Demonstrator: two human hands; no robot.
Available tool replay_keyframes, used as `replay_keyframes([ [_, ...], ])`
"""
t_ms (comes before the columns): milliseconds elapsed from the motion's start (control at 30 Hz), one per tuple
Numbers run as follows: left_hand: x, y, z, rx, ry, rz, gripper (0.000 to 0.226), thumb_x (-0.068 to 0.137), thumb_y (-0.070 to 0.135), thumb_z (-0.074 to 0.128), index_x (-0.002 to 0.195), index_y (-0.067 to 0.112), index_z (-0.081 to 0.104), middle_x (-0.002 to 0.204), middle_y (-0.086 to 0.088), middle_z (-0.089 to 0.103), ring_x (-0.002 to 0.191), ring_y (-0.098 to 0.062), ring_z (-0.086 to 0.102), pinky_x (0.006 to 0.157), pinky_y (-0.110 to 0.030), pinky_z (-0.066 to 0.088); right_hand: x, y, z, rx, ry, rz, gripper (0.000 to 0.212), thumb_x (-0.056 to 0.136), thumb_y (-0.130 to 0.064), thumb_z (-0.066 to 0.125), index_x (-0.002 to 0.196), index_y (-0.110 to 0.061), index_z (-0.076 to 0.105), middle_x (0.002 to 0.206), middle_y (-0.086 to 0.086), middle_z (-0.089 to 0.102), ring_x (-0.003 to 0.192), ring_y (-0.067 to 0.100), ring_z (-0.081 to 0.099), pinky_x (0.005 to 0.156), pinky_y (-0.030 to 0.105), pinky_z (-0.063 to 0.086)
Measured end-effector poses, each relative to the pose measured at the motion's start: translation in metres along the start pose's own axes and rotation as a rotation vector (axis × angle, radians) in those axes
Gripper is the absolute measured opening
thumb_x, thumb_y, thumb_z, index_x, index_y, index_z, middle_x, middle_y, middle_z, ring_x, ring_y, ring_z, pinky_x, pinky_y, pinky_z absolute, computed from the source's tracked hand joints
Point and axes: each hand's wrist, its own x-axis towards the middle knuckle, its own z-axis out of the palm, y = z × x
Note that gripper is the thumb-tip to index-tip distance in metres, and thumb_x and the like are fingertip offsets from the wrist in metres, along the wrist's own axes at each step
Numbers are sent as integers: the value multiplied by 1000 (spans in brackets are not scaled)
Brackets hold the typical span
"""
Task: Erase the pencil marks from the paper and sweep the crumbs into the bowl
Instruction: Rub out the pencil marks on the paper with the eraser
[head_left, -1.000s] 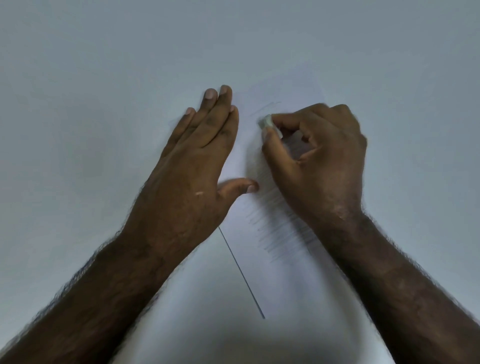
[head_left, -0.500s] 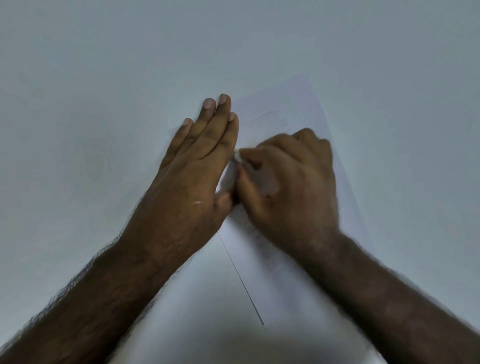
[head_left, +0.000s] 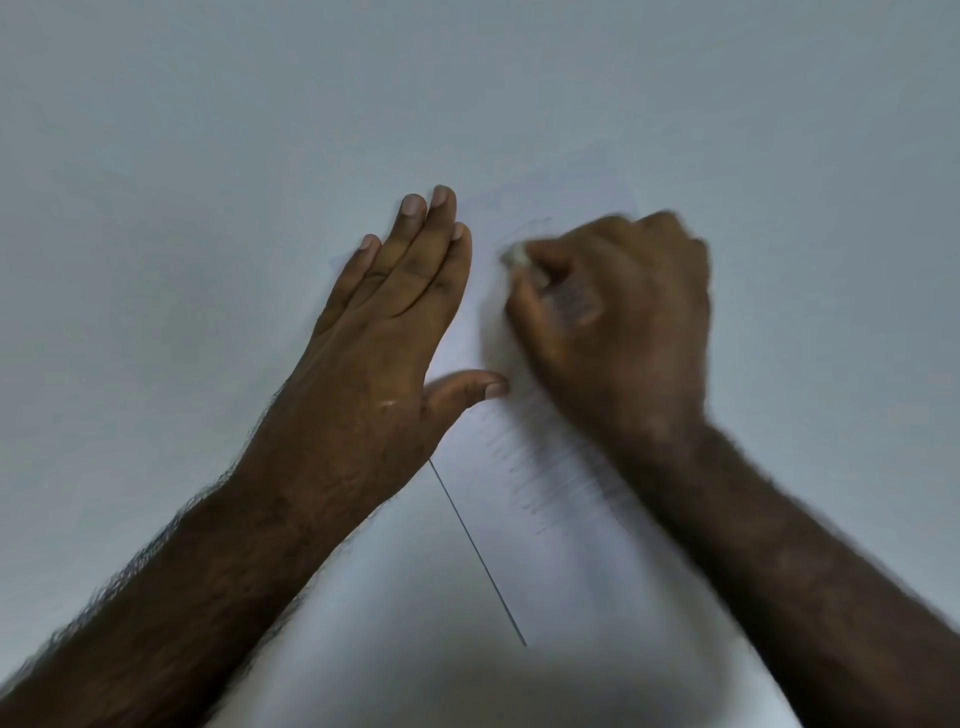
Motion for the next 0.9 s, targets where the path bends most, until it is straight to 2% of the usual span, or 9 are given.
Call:
replay_keyframes([
  [100, 1, -2, 0, 4, -13, 5, 92, 99, 59, 55, 169, 9, 20, 179, -4, 6, 166, -16, -2, 134, -36, 1, 14, 10, 1, 1, 78, 98, 12, 93, -30, 72, 88, -24, 80, 84, -6, 75, 84, 28, 64, 82, 45, 47],
  [200, -1, 1, 3, -21, 45, -4, 84, 98, 38, 62, 167, 8, 25, 178, -4, 11, 165, -16, 3, 134, -36, 4, -9, -16, 3, 42, -27, 8, 9, 93, -26, 73, 88, -22, 80, 83, -1, 73, 81, 32, 62, 80, 47, 45],
  [267, -1, 1, 4, -21, 66, 2, 78, 97, 24, 60, 166, 7, 27, 178, -5, 13, 165, -16, 5, 134, -38, 6, -22, -26, 2, 86, -94, -58, 7, 94, -23, 76, 93, -19, 81, 85, 1, 74, 82, 29, 62, 80, 42, 41],
  [333, -1, 0, 3, -16, 47, -3, 81, 99, 34, 60, 167, 7, 26, 178, -5, 11, 165, -17, 3, 134, -38, 6, -13, -18, 2, 61, -67, -49, 7, 93, -26, 76, 94, -22, 82, 86, -2, 74, 82, 28, 63, 81, 40, 39],
  [400, 0, -2, 1, -10, 7, -5, 89, 99, 51, 58, 168, 8, 22, 179, -4, 7, 166, -17, 0, 134, -39, 4, 8, -2, 3, -5, 21, 25, 10, 93, -30, 73, 92, -26, 82, 86, -5, 75, 84, 29, 64, 82, 42, 43],
  [467, 0, -2, 1, -9, -9, -2, 93, 99, 59, 55, 169, 9, 20, 179, -4, 6, 166, -17, -2, 134, -40, 3, 19, 6, 4, 7, 73, 97, 12, 93, -29, 71, 91, -25, 82, 85, -7, 75, 84, 27, 65, 82, 43, 46],
  [667, -1, 2, 3, -45, 58, -10, 82, 100, 46, 54, 167, 7, 26, 178, -6, 12, 165, -17, 4, 134, -39, 7, -11, -22, 5, 71, -47, -28, 9, 93, -26, 75, 90, -20, 81, 84, -1, 73, 81, 29, 63, 80, 42, 42],
  [800, 0, -2, 1, -16, -4, 1, 92, 100, 57, 55, 168, 8, 19, 179, -5, 5, 166, -17, -3, 134, -39, 2, 19, 4, 6, -2, 73, 71, 12, 94, -31, 72, 90, -26, 81, 85, -7, 75, 84, 26, 65, 82, 43, 47],
  [900, 0, 0, 1, -30, 7, -5, 91, 99, 54, 57, 168, 8, 20, 179, -5, 6, 166, -17, -2, 134, -40, 3, 15, -5, 7, 31, 81, 105, 10, 93, -30, 73, 90, -24, 81, 84, -7, 74, 84, 25, 64, 83, 44, 48],
])
